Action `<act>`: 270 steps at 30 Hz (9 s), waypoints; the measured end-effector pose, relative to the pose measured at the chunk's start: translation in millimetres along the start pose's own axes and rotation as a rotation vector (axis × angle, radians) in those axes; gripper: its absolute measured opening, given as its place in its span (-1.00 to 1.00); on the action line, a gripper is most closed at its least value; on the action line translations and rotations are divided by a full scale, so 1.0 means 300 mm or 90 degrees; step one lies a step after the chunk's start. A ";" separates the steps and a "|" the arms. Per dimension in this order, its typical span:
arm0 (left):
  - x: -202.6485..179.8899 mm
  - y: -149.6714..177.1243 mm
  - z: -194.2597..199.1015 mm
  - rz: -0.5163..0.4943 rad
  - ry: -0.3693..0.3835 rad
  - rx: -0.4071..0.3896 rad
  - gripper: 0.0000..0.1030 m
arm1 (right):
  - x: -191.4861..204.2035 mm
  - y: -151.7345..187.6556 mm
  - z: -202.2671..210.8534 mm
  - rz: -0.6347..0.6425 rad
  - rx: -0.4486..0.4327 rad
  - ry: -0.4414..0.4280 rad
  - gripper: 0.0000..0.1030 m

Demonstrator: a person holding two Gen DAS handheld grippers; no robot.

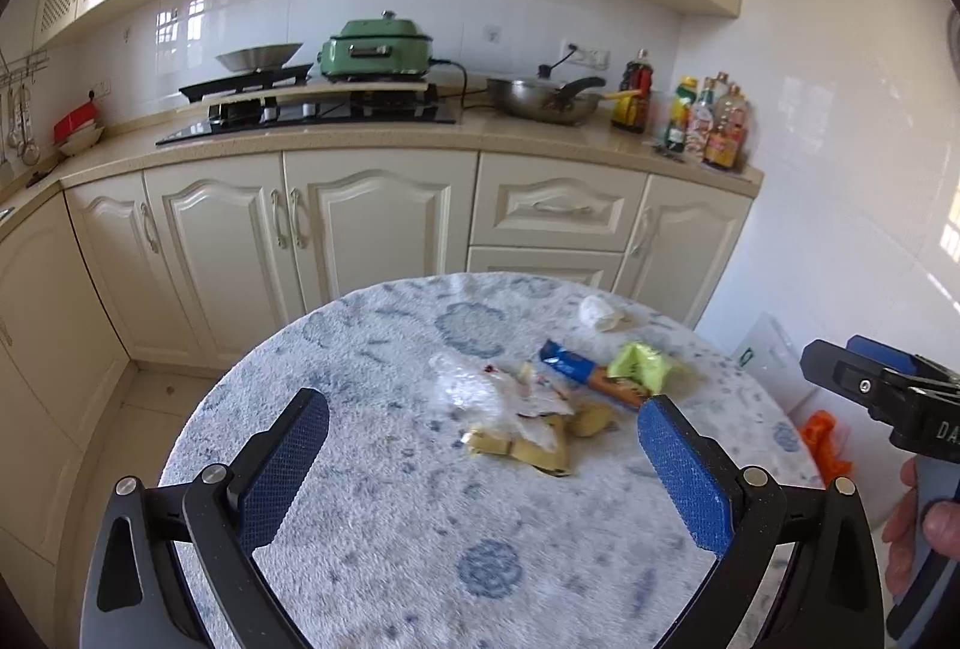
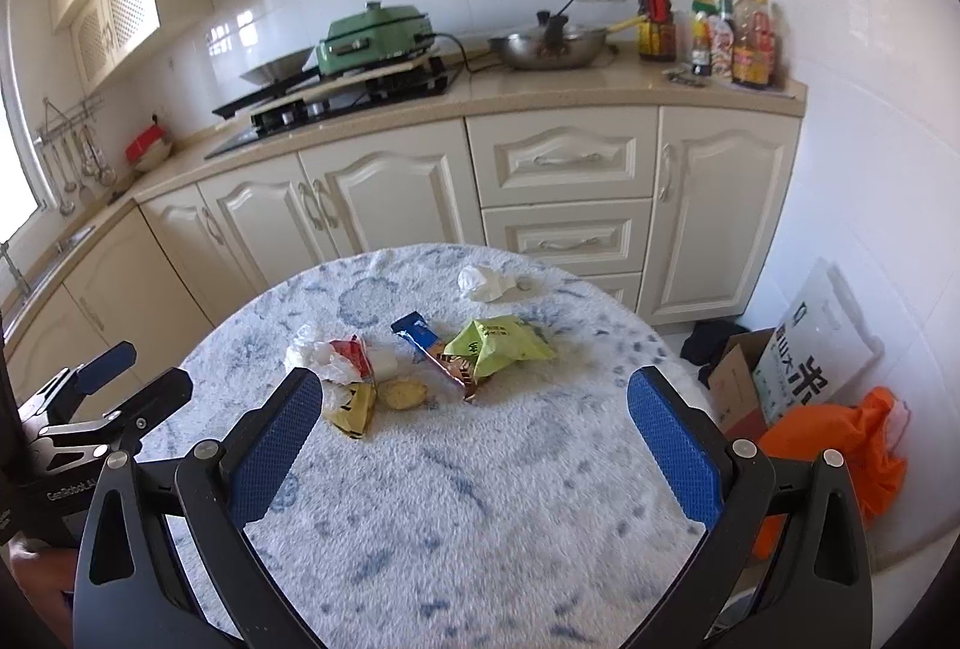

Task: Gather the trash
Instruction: 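Grasp a clear plastic wrap with the left tool while the right tool grasps a green snack bag, then lift both items and turn both tools toward the blue bin, then open both tools over the bin to drop the wrap and bag, then return both tools from the bin to the table, then grasp a yellow bread bag with the left tool while the right tool grasps a round cookie, then carry both items to the bin and open both tools over it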

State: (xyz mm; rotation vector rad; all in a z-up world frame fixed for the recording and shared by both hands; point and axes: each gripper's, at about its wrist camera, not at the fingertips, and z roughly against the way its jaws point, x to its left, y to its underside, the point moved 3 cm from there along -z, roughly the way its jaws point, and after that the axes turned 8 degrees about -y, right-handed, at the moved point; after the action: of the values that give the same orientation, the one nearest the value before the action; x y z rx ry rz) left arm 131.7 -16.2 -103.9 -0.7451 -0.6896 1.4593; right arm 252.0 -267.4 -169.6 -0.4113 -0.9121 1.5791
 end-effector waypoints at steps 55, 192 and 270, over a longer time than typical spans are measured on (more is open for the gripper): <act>-0.151 0.048 -0.135 -0.051 0.120 0.012 -0.66 | -0.087 0.165 0.094 -0.032 0.021 -0.067 -0.33; -0.002 0.063 0.027 -0.016 0.012 0.024 0.99 | 0.052 0.063 0.132 0.020 0.005 -0.020 1.00; -0.274 0.094 -0.006 -0.050 0.112 0.017 0.18 | -0.120 0.272 0.272 -0.041 -0.023 -0.034 -0.23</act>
State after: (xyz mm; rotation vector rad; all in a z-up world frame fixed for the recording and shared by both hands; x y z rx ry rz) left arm 115.4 -99.1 -124.6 -0.8062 -0.5575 1.3109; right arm 148.2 -326.8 -187.2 -0.3634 -0.9864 1.5236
